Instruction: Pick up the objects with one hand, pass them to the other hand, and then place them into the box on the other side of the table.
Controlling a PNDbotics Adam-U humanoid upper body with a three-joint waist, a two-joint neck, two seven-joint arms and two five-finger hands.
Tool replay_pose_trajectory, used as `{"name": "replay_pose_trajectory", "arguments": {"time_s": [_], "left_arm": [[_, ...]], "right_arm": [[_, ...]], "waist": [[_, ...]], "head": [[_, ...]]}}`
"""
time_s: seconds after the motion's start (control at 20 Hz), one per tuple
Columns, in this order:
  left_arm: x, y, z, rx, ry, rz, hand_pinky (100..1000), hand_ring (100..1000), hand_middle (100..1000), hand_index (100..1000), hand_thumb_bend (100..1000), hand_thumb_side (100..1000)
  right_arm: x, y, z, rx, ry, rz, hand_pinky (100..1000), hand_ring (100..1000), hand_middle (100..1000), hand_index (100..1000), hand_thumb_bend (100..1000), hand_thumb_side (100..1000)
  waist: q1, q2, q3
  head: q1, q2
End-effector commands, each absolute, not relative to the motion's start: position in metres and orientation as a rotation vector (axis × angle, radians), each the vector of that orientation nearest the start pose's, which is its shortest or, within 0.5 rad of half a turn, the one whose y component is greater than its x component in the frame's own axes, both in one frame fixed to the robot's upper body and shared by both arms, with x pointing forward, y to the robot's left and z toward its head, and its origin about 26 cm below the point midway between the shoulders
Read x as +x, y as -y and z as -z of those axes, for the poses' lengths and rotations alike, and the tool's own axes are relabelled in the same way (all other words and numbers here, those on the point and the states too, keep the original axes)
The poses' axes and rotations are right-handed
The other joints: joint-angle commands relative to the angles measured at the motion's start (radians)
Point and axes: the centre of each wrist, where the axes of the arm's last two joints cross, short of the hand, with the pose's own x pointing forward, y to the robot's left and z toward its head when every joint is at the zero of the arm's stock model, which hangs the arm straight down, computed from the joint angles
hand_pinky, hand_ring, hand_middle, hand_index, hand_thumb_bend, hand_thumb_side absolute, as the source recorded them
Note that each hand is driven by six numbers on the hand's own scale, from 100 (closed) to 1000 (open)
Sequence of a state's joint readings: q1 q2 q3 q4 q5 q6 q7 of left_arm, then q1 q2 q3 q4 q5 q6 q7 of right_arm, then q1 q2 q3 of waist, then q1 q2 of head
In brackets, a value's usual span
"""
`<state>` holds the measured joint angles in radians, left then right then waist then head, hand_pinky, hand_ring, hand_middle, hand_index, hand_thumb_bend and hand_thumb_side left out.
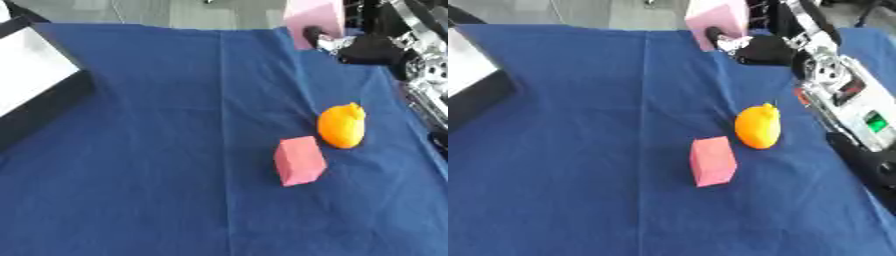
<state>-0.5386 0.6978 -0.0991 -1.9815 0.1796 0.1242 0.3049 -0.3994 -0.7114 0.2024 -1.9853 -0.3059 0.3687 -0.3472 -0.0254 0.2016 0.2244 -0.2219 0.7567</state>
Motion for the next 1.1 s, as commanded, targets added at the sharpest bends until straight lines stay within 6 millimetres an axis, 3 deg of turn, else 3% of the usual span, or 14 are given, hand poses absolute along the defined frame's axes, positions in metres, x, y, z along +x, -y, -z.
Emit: {"name": "replay_pose_trajectory", "arguments": {"time_s": [0.05,0.55,0.8,1.1], "left_arm": [[0.300,-0.267,-0.315,0.469,2.352,0.543,921,828,799,813,100,616],[0.296,-0.243,-0.345,0.550,2.150,0.923,914,846,819,843,100,603],[0.294,-0.226,-0.353,0.589,2.050,1.166,915,866,836,866,100,538],[0.292,-0.207,-0.357,0.602,1.948,1.363,915,869,840,874,100,543]], "right_arm": [[0.300,0.247,-0.234,-0.324,1.944,-0.354,789,713,399,519,283,100],[0.299,0.206,-0.225,-0.253,1.953,-0.385,782,708,399,520,277,100],[0.298,0.193,-0.223,-0.235,1.951,-0.386,779,705,400,520,275,100],[0.296,0.183,-0.223,-0.246,1.974,-0.437,778,704,401,520,271,100]], "waist": [[0.018,-0.036,0.001],[0.034,-0.042,0.013],[0.039,-0.046,0.021],[0.044,-0.048,0.027]], "head": [[0.008,0.012],[0.030,0.013],[0.029,0.013],[0.022,0.013]]}}
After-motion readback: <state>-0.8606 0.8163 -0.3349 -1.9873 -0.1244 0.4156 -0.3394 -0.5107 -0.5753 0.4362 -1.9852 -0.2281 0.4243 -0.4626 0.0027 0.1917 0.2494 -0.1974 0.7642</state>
